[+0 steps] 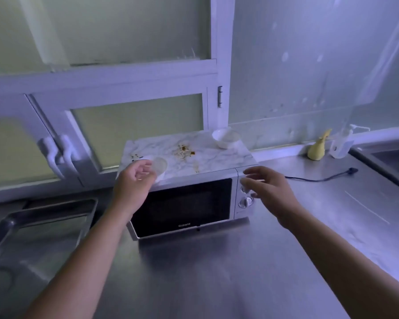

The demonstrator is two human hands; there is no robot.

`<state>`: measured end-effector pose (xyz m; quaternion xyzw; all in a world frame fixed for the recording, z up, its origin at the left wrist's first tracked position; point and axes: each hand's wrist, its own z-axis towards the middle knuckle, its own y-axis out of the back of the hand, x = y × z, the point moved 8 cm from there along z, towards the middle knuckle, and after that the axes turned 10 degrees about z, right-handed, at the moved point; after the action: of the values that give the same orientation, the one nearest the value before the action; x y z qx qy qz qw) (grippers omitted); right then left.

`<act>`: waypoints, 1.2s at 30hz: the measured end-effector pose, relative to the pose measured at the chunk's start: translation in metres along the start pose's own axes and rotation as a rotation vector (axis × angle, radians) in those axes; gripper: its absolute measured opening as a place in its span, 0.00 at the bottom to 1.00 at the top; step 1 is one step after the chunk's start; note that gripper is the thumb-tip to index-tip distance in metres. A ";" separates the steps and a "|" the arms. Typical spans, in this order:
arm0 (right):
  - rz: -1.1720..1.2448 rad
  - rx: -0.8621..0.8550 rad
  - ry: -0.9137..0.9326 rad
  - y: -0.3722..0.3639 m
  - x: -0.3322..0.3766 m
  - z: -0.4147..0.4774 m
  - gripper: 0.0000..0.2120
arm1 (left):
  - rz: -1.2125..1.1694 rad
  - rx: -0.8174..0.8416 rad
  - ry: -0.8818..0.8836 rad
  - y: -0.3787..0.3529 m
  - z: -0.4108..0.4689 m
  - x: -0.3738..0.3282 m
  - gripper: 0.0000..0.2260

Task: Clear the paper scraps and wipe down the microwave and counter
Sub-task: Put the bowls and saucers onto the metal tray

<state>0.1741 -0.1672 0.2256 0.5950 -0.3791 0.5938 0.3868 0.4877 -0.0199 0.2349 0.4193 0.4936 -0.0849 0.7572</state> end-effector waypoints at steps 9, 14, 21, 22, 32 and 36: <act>-0.487 0.181 0.128 -0.004 0.014 0.193 0.25 | 0.548 0.137 0.179 -0.008 0.089 0.009 0.36; -0.908 0.384 0.218 -0.033 0.036 0.284 0.42 | 0.758 0.320 0.286 -0.020 0.134 -0.009 0.46; -1.066 0.597 0.073 -0.061 -0.001 0.352 0.50 | 0.788 0.389 0.478 -0.034 0.141 0.014 0.55; -1.060 0.620 0.063 -0.064 -0.003 0.356 0.51 | 0.788 0.392 0.496 -0.035 0.141 0.015 0.55; -1.134 0.727 0.127 -0.089 -0.005 0.363 0.51 | 0.824 0.397 0.559 -0.045 0.133 0.014 0.53; -1.098 0.692 0.207 -0.086 0.006 0.337 0.46 | 0.851 0.307 0.456 -0.040 0.123 -0.001 0.49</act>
<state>0.3921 -0.4385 0.2323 0.7318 0.2315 0.4521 0.4544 0.5491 -0.1339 0.2332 0.6976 0.4138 0.2533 0.5272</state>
